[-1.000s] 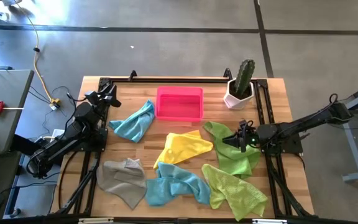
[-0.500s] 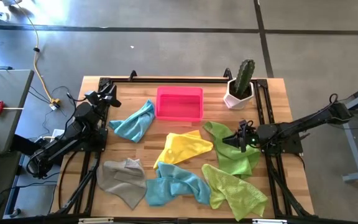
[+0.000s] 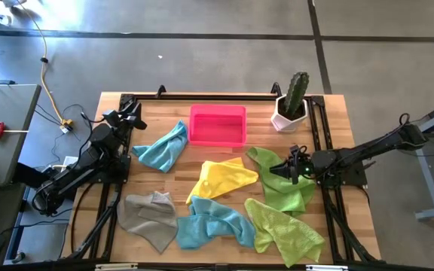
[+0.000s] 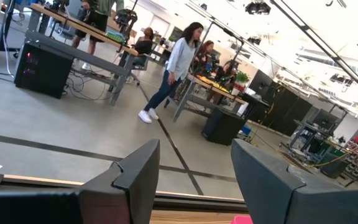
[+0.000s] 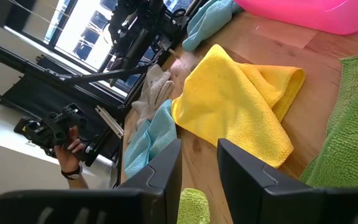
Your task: Fold microfiber towels
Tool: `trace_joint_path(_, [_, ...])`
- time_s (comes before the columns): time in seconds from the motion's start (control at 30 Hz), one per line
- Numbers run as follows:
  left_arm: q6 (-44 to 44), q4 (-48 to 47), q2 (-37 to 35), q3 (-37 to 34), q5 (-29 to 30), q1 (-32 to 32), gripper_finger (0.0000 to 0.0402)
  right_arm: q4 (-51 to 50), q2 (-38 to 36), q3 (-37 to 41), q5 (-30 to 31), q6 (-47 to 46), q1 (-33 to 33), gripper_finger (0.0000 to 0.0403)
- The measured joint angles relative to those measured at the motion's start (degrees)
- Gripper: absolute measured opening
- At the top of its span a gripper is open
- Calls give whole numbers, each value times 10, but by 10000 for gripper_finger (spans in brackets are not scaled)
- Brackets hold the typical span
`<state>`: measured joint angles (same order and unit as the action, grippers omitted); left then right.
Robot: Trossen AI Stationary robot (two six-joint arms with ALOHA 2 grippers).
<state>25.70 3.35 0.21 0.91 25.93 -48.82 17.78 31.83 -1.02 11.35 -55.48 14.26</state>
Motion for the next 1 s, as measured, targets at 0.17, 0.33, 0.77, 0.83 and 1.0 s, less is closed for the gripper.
trace_joint_path(0.17, [44, 10, 0, 0, 3, 0, 189, 0, 0, 0, 0, 0, 0, 94])
trace_joint_path(0.33, [57, -4, 2, 0, -39, 2, 189, 0, 0, 0, 0, 0, 0, 94])
trace_joint_path(0.77, [57, 17, 2, 0, -230, 2, 189, 0, 0, 0, 0, 0, 0, 94])
trace_joint_path(0.83, [56, 39, 2, 0, -313, 2, 189, 0, 0, 0, 0, 0, 0, 94])
trace_joint_path(1.0, [22, 101, 2, 0, -467, 8, 189, 0, 0, 0, 0, 0, 0, 94])
